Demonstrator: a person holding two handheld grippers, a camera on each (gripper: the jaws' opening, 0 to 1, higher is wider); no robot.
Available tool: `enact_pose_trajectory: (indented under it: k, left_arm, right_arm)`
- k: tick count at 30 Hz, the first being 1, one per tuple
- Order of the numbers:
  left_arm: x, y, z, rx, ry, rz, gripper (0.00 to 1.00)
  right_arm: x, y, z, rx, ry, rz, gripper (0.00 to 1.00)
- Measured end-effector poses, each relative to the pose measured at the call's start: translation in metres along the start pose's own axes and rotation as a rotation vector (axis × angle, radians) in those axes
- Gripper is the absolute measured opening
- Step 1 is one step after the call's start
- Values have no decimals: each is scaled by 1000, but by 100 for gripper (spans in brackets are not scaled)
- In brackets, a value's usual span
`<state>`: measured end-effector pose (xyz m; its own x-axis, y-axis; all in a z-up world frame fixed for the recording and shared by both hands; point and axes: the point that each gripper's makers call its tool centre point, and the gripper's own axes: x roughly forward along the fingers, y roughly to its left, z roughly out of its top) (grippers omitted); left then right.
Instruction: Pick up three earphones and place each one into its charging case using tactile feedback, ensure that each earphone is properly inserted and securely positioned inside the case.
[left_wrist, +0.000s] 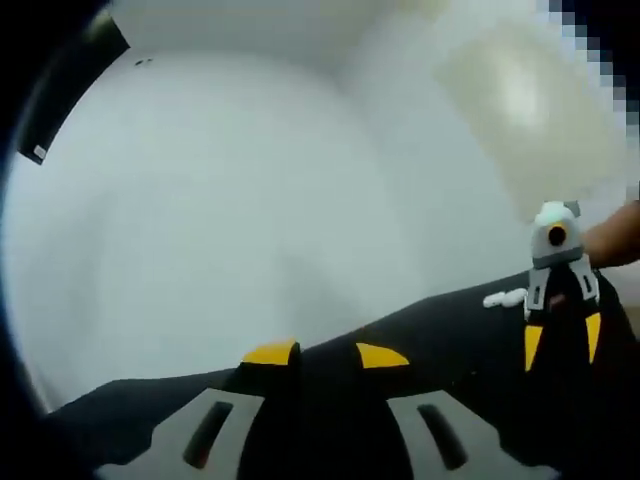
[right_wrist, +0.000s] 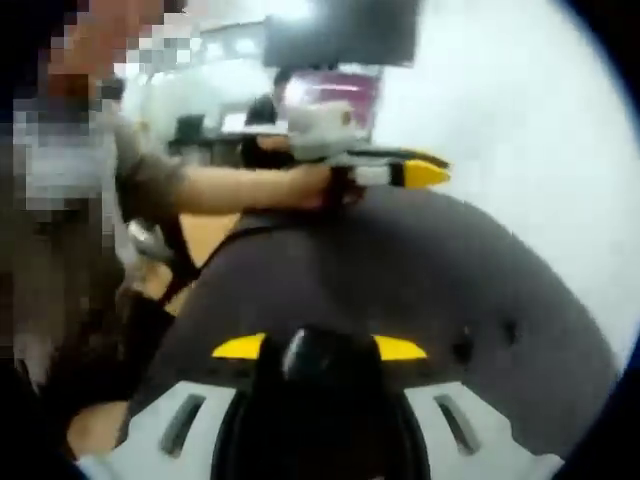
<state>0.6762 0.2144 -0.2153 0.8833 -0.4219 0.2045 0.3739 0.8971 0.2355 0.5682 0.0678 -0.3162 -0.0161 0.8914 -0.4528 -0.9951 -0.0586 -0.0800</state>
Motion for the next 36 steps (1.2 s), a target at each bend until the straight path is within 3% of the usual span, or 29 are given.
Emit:
enact_pose_trajectory:
  k: [2,5,10,12,14,16,17,20,21,24,26,28,30,33,36]
  left_arm:
    - [0,-3,-2,15,11,-10,19]
    - [1,-8,-7,52,35,-30,19]
    - [3,-21,-11,105,55,-75,20]
    - [4,-29,-11,91,47,-116,20]
    - [3,-39,-10,40,37,-171,20]
    - [1,-52,-15,-23,60,-250,20]
    - [-1,-62,-16,-57,71,-309,21]
    - [-3,-76,-11,-72,49,-386,22]
    - [-5,-82,-11,-101,50,-424,22]
    - [-14,-105,-13,-172,84,-566,23]
    - [-24,-126,-13,-176,102,-687,25]
    - [-40,-154,-12,-187,122,-832,27]
    - [-53,-172,-17,-192,177,-929,27]
    - [-59,-187,-25,-131,221,-977,25]
    - [-55,-191,-29,-114,238,-966,22]
  right_arm:
    - [-6,-3,0,-2,-35,-32,44]
    - [-17,-2,1,93,-110,-68,44]
    - [-37,-6,8,434,-282,-106,44]
    - [-39,-11,5,556,-289,-120,41]
    - [-33,-13,-1,590,-246,-124,40]
    - [-24,-11,-9,552,-185,-135,37]
    - [-23,-12,-11,493,-167,-155,35]
    - [-18,-3,-5,514,-164,-111,30]
    - [-17,1,-3,459,-165,-107,30]
    - [-20,6,8,149,-173,-178,29]
    - [-22,12,18,-87,-187,-246,27]
    - [-22,17,23,-213,-189,-291,24]
    - [-22,19,24,-306,-184,-320,24]
    - [-20,22,24,-362,-190,-346,23]
    - [-22,20,24,-378,-210,-344,23]
